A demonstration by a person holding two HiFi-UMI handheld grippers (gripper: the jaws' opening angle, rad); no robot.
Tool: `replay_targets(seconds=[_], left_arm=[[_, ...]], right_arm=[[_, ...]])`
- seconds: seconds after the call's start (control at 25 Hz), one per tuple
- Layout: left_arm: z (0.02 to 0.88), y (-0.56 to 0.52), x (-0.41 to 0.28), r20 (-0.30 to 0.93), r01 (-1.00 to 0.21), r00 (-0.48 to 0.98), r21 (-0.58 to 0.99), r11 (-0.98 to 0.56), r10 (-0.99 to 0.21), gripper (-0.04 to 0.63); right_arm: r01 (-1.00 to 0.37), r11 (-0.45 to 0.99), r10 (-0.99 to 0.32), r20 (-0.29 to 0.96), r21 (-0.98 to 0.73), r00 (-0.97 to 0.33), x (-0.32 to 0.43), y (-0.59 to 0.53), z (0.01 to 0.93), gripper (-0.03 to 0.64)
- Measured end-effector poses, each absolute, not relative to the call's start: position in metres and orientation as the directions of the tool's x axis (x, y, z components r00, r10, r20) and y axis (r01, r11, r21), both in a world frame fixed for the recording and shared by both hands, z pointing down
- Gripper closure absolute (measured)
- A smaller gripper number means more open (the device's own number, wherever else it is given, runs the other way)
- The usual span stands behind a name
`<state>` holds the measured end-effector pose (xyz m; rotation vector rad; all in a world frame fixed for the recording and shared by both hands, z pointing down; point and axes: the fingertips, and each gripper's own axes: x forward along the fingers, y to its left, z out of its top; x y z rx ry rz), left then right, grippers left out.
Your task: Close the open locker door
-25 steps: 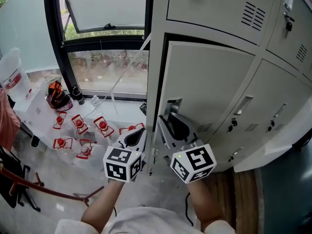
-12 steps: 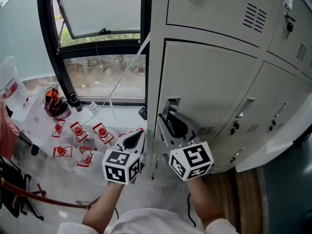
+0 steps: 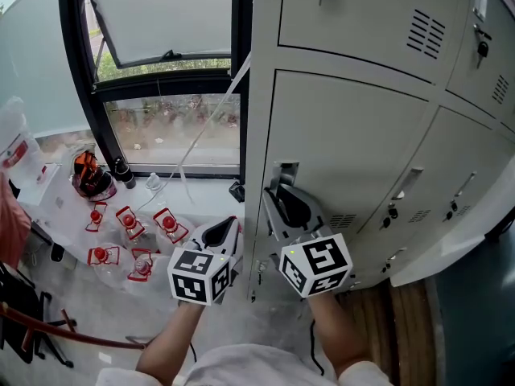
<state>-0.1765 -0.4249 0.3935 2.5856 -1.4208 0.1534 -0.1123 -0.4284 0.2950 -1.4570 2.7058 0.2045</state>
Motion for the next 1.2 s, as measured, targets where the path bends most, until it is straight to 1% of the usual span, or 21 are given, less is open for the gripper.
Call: replay_targets(seconds=[0.56,1.2], left_arm=[[0.397,-0.431,-0.181,0.182,-0.844,0.537,0.122,-0.523,-0.824,0.589],[0.395,-0.422,-0.191,0.177,-0.858,0.514,0.121,-0.499,-0.840,0.589]], right_arm=[[-0.849,0.521,-0.840,-0.127,0.088,-0.528,-0.113,-0.435,0.295,0.566],[-0.866,0.480,-0.858,-0.129,0.142,-0.497,-0.114,-0.431,0.295,0.561]])
